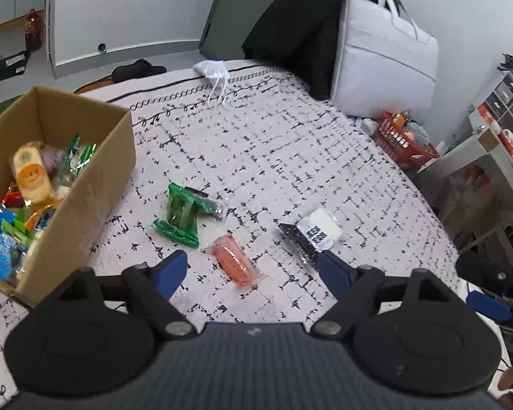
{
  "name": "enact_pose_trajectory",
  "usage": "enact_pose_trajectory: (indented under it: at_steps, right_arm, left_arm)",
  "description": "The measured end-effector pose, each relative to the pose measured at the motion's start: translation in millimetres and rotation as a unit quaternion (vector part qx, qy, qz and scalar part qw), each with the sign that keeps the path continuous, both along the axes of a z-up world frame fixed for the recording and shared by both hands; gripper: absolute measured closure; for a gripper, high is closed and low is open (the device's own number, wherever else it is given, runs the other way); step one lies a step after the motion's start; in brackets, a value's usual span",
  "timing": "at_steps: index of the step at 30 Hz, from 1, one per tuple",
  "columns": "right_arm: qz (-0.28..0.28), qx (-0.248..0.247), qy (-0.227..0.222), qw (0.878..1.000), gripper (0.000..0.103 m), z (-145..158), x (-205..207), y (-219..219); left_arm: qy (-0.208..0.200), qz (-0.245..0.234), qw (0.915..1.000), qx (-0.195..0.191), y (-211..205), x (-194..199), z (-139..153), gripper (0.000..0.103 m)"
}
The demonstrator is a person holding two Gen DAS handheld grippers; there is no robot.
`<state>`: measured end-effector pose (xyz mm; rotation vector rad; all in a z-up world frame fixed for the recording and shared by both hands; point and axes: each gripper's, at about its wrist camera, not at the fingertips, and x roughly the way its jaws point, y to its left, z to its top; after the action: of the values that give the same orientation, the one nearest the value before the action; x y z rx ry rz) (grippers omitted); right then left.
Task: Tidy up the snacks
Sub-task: 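Withdraw both tools from the box toward the remaining snacks, then grasp the orange-pink packet with the left tool while the right tool grasps the white sesame cake packet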
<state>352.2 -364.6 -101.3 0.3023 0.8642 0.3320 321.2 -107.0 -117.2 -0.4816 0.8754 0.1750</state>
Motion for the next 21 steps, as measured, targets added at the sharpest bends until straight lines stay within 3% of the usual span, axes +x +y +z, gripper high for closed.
enact_pose_trajectory:
  at_steps: [5,16,21]
  right_arm:
    - [0.004,-0.007,0.011,1.000,0.000,-10.2,6.7,3.8]
    - [0.023,-0.016,0.034,0.999,0.000,-27.3,24.5,18.8]
    - [0.021,-0.018,0.046,0.999,0.000,-35.8,34.2,23.0]
  left_arm:
    - [0.015,0.001,0.9999,-0.008,0.8,11.2,-19.5,0.036]
    - [0.035,0.005,0.9992,-0.019,-1.1,37.6,-59.0,0.044]
    - [0.049,0.009,0.9983,-0.030,1.7,45.9,-75.6,0.056]
